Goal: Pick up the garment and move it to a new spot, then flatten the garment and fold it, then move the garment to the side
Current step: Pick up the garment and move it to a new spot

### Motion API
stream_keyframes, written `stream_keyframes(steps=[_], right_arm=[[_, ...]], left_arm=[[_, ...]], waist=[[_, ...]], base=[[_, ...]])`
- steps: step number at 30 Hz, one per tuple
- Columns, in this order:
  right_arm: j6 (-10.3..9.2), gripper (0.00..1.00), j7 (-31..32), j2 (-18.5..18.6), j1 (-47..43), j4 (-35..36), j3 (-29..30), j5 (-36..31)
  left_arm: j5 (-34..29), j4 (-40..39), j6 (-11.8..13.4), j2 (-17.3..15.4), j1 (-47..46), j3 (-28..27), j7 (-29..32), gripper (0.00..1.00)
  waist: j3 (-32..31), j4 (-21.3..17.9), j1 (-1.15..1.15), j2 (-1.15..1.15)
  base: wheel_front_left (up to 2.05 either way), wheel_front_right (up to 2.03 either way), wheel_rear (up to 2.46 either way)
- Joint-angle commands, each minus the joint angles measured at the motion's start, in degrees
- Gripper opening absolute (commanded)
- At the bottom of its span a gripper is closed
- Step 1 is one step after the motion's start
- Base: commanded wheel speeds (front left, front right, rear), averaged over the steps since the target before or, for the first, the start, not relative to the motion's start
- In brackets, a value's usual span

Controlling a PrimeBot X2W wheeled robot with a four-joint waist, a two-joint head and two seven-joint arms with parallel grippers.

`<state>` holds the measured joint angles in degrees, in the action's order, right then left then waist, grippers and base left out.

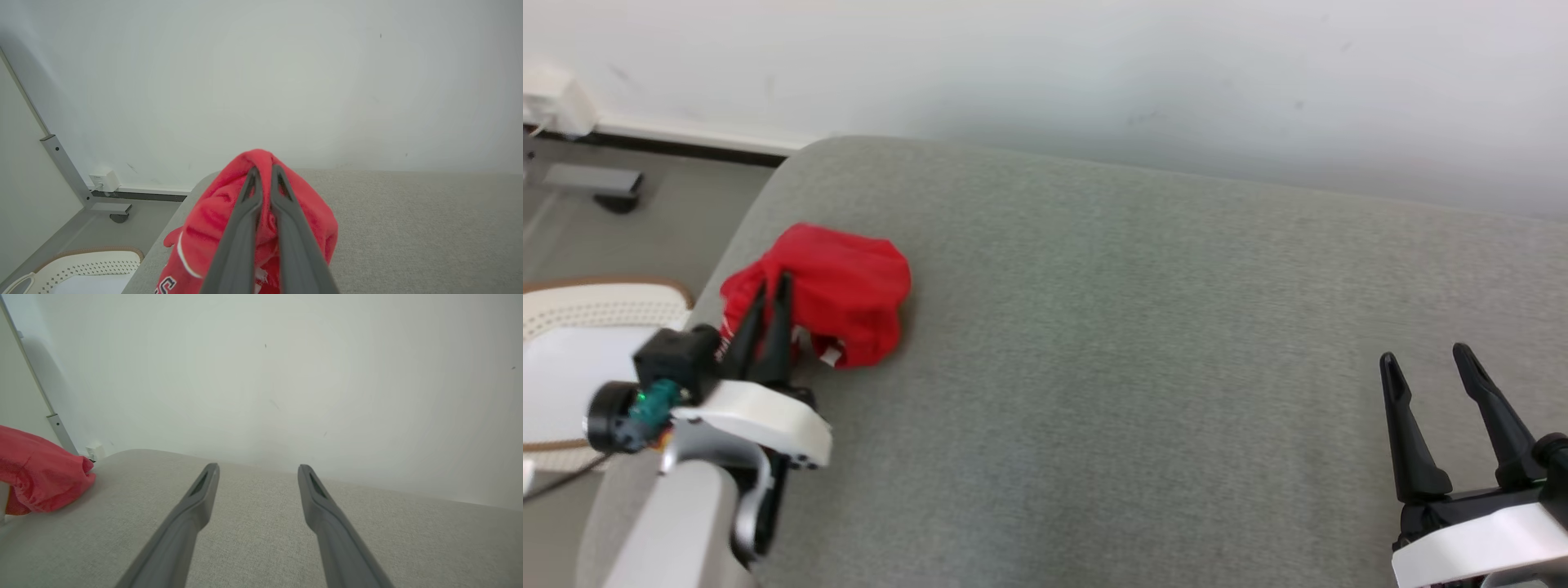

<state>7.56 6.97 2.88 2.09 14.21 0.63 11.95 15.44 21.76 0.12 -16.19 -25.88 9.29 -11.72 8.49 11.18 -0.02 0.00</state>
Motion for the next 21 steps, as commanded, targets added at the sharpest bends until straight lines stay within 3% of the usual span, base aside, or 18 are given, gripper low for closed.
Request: stream_keyframes(steps=[1, 7, 15, 21], right_arm=[[-0.16, 1.0, -0.4, 0.0, -0.7, -0.3, 0.2, 0.3], [-0.16, 1.0, -1.1, 0.0, -0.6, -0.8, -0.5, 1.4], [-0.16, 1.0, -3.2, 0.1, 0.9, -2.1, -1.1, 2.8], [-0.16, 1.0, -5.0, 0.0, 1.3, -3.0, -0.9, 3.7]], left_arm=[[0.0, -1.2, 0.1, 0.3, 1.0, 0.3, 0.5, 0.0], [0.5, -10.2, -0.9, 2.5, 5.8, 4.7, 5.8, 0.0], [-1.8, -11.9, -4.9, 9.0, 1.2, 15.7, 7.5, 0.0], [-2.6, -11.1, -7.0, 11.6, -1.8, 26.4, 7.2, 0.0]], waist=[[-1.0, -1.7, 0.02, 0.0], [0.3, -6.8, 0.02, 0.0], [4.6, -15.9, 0.02, 0.0], [7.7, -20.9, 0.02, 0.0]], base=[[0.0, 0.0, 0.0], [0.0, 0.0, 0.0], [0.0, 0.0, 0.0], [0.0, 0.0, 0.0]])
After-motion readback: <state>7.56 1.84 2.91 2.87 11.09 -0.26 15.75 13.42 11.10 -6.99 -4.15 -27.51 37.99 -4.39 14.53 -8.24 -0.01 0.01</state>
